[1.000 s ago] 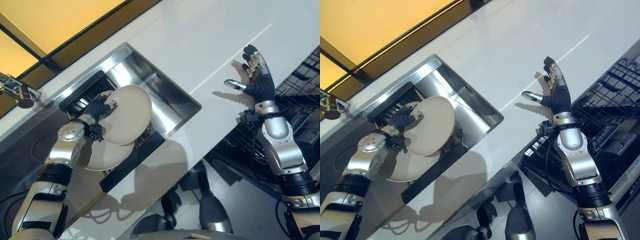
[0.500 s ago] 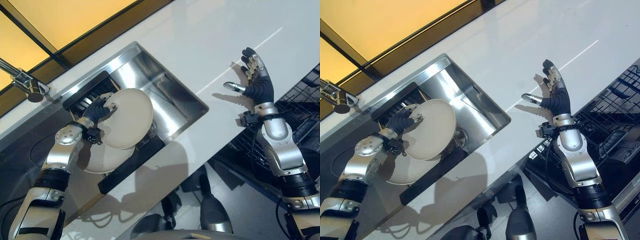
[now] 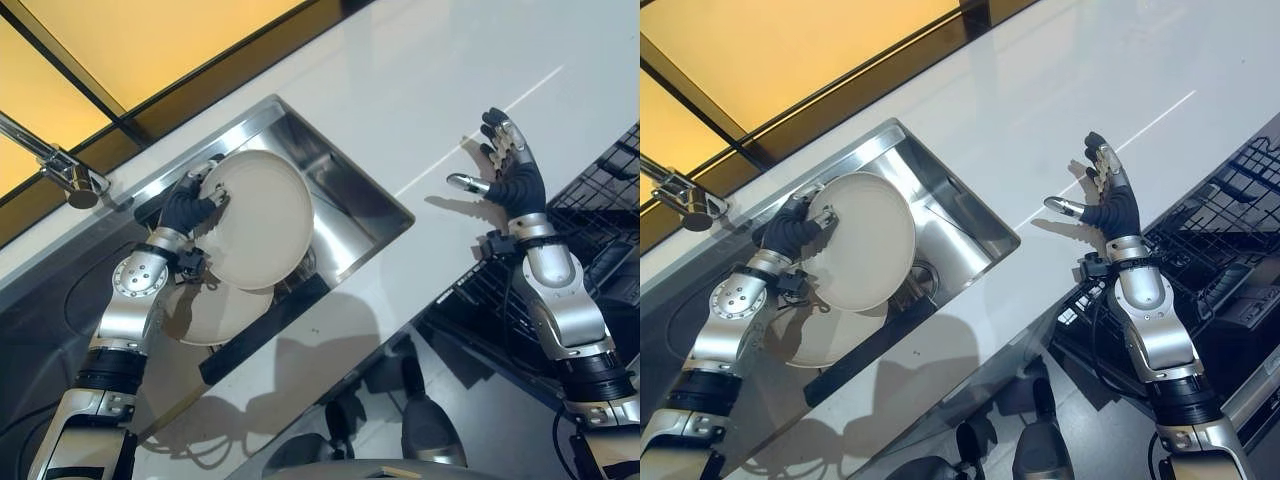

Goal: Pick up plates and place into dishwasher.

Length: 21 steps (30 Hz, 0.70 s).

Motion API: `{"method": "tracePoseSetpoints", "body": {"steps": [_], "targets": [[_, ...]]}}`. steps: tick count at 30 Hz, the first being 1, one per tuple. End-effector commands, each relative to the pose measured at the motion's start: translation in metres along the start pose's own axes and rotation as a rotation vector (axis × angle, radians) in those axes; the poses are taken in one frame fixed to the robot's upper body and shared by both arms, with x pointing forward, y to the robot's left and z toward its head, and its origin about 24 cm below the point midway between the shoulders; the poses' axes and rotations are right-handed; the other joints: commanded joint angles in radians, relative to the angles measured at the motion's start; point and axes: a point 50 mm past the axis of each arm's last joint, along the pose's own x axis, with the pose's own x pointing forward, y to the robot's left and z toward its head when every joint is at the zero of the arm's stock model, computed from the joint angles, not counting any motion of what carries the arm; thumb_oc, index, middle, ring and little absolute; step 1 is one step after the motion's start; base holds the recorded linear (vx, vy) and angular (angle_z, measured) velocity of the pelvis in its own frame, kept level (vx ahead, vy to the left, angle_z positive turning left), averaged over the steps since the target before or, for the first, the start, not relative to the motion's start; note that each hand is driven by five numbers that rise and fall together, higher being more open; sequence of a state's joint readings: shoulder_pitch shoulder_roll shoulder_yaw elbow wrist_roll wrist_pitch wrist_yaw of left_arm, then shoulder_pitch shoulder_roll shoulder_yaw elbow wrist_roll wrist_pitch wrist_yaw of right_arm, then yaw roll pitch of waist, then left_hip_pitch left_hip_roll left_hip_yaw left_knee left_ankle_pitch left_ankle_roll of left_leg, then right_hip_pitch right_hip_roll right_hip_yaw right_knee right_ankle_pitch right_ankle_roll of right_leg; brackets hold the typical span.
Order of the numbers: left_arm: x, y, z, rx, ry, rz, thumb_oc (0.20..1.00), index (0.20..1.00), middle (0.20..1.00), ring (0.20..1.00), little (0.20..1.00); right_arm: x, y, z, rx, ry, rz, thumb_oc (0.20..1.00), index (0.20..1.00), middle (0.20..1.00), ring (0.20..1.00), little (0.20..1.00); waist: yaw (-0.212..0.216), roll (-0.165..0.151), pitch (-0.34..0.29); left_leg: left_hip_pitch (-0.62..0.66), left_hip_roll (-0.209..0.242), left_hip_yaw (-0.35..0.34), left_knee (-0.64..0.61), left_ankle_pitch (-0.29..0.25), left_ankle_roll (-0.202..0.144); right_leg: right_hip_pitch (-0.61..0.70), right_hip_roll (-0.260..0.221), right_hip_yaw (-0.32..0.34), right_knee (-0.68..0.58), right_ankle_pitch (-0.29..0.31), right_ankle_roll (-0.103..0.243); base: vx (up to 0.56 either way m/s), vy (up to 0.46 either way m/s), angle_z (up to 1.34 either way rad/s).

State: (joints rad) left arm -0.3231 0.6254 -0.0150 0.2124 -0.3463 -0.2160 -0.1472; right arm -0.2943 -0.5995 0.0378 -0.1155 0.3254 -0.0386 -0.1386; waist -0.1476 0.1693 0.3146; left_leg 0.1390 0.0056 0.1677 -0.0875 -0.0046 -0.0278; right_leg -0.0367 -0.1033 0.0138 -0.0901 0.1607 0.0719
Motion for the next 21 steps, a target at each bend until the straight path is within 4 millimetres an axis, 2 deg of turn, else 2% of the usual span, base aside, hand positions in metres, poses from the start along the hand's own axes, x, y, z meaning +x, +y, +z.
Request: {"method": "tracePoseSetpoints", "body": {"steps": [1, 5, 12, 16, 21], "targets": [[0.0, 0.02, 0.028, 0.077, -0.149, 0.089, 0.2, 0.2, 0.2, 0.2, 0.2, -0.018, 0.002, -0.011, 0.035, 0.033, -0.006, 1.0, 1.0, 1.0, 1.0, 1.0, 0.02, -0.056, -0.106, -0.09, -0.011, -0.049, 0.006, 0.019, -0.02, -0.003, -0.132, -0.021, 0.13, -0.139, 0.087, 0.0, -0.031, 0.01], [-0.002, 0.026, 0.037, 0.081, -0.212, 0.17, 0.2, 0.2, 0.2, 0.2, 0.2, -0.017, 0.004, -0.008, 0.04, 0.008, 0.001, 1.0, 1.0, 1.0, 1.0, 1.0, 0.027, -0.063, -0.113, -0.087, -0.008, -0.054, 0.005, 0.017, -0.021, 0.005, -0.13, -0.027, 0.124, -0.138, 0.086, 0.0, -0.029, 0.01], [-0.008, 0.033, 0.066, 0.084, -0.42, 0.329, 0.2, 0.2, 0.2, 0.2, 0.2, -0.014, 0.016, 0.005, 0.097, -0.085, 0.03, 1.0, 1.0, 1.0, 1.0, 1.0, 0.054, -0.098, -0.144, -0.083, 0.005, -0.064, 0.004, 0.02, -0.023, 0.024, -0.119, -0.044, 0.11, -0.125, 0.082, -0.01, -0.089, 0.01], [-0.006, 0.025, 0.077, 0.105, -0.473, 0.291, 0.2, 0.2, 0.2, 0.2, 0.2, -0.006, 0.024, 0.024, 0.12, -0.164, 0.08, 1.0, 1.0, 1.0, 1.0, 1.0, 0.072, -0.118, -0.167, -0.076, 0.012, -0.074, 0.005, 0.015, -0.026, 0.043, -0.11, -0.06, 0.1, -0.127, 0.081, 0.01, -0.102, 0.05], [0.0, 0.016, 0.085, 0.083, -0.501, 0.221, 0.2, 0.2, 0.2, 0.2, 0.2, 0.002, 0.036, 0.037, 0.145, -0.183, 0.153, 1.0, 1.0, 1.0, 1.0, 1.0, 0.093, -0.14, -0.199, -0.06, 0.024, -0.083, 0.002, 0.009, -0.033, 0.077, -0.097, -0.076, 0.081, -0.132, 0.081, -0.01, -0.093, 0.1]]}}
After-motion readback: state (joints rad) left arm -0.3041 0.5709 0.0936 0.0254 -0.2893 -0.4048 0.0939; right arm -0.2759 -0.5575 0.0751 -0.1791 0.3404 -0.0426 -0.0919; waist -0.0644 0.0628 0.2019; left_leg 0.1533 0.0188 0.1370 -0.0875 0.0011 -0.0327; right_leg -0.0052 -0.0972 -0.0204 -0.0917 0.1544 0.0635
